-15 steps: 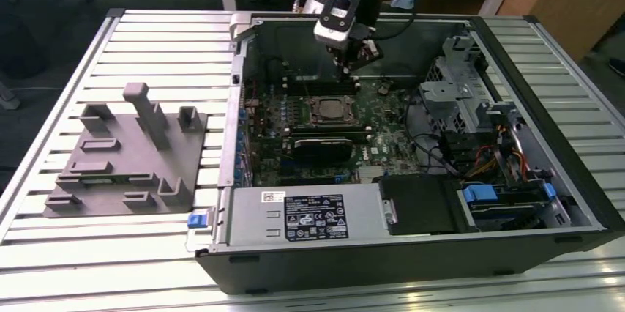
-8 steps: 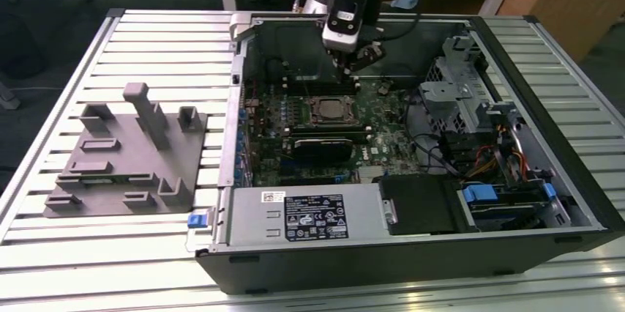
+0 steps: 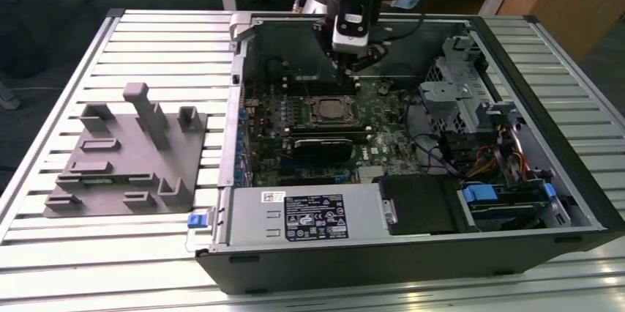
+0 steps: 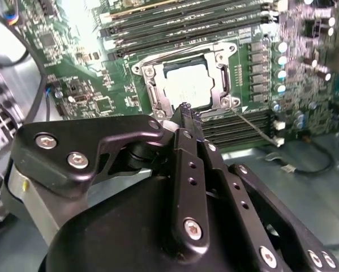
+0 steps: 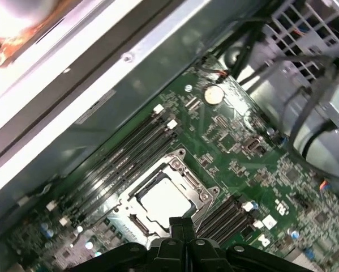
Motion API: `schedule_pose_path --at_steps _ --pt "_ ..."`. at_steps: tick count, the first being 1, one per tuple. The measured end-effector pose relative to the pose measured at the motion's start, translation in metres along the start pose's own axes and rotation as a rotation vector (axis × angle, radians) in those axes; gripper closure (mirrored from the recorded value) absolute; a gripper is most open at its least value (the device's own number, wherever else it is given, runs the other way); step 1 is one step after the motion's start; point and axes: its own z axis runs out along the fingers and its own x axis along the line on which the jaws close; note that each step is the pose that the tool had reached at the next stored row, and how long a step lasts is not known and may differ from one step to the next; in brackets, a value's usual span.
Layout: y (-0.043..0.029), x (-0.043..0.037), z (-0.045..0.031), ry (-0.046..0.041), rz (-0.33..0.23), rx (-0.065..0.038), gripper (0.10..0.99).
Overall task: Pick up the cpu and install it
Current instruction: 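Install the first cpu locking lever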
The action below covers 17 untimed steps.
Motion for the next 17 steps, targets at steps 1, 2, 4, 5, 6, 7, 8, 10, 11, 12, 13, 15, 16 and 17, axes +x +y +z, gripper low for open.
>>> schedule_pose_path --at_steps 1,2,4,5,6,7,8,10,11,12,13,15,16,17 --pt "0.0 0.0 0.0002 0.0 -0.019 0.0 0.98" --pt "0.0 0.0 0.0003 -0.0001 -0.036 0.0 0.98" --pt "0.0 0.0 0.0007 -0.0001 -0.073 0.0 0.98" --pt "0.0 0.0 0.0008 -0.0001 -0.09 -0.001 0.98" --pt "0.0 0.0 0.001 -0.0002 -0.109 -0.001 0.98" --pt "0.0 0.0 0.0011 -0.0002 -0.126 -0.001 0.98" --pt "0.0 0.0 0.0013 -0.0002 -0.145 -0.001 0.98" --pt "0.0 0.0 0.0016 -0.0002 -0.182 -0.001 0.98" --pt "0.0 0.0 0.0017 -0.0003 -0.2 -0.001 0.98" --pt "0.0 0.0 0.0019 -0.0003 -0.219 -0.001 0.98" --pt "0.0 0.0 0.002 -0.0003 -0.237 -0.001 0.98" --pt "0.0 0.0 0.0022 -0.0004 -0.273 -0.002 0.98" --pt "0.0 0.0 0.0024 -0.0004 -0.29 -0.002 0.98" --pt "0.0 0.0 0.0024 -0.0004 -0.308 -0.002 0.98"
